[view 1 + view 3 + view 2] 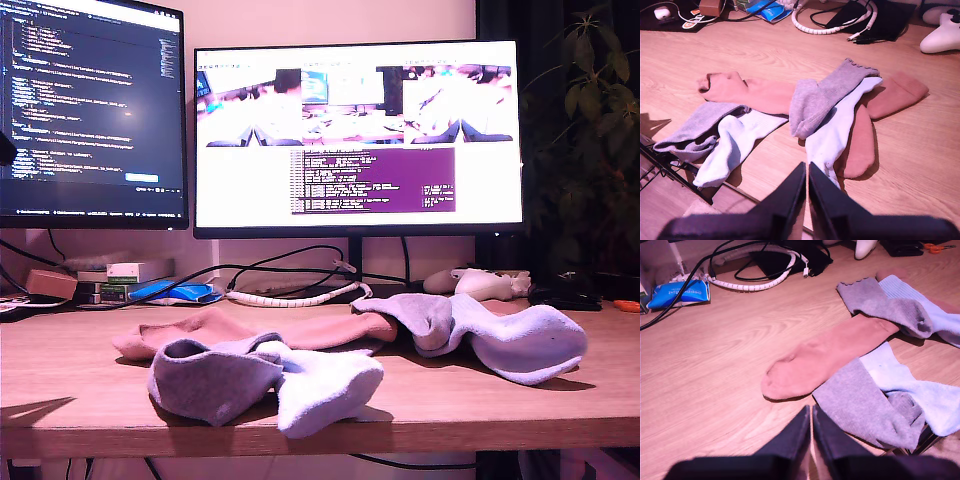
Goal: Pair up the socks based on colour and pattern, by placing them on top of one another
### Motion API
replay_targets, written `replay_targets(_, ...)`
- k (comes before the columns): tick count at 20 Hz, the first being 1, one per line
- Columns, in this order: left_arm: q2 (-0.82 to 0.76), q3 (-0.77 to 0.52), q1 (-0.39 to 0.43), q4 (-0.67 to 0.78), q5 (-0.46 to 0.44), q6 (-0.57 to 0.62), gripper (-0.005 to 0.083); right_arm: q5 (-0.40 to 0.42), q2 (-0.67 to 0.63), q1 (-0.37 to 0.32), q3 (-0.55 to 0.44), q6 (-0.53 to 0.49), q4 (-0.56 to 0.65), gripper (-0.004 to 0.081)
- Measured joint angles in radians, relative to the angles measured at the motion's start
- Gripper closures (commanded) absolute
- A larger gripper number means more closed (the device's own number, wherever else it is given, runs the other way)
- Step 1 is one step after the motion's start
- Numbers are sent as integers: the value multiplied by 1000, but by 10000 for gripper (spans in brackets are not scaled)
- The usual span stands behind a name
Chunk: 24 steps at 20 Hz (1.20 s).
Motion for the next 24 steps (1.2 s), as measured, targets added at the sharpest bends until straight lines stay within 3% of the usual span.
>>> replay_targets(2,0,0,2,24,53,-1,792,-1,0,0,0,0,-13,783)
replay_targets(9,0,0,2,27,69,-1,793,-1,0,0,0,0,-12,783)
replay_targets(13,40,0,2,42,153,-11,793,-9,0,0,0,0,-12,783)
replay_targets(17,204,33,2,45,218,11,793,-108,1,0,0,0,-12,783)
replay_targets(24,513,249,48,77,258,157,793,-110,21,0,0,0,-11,783)
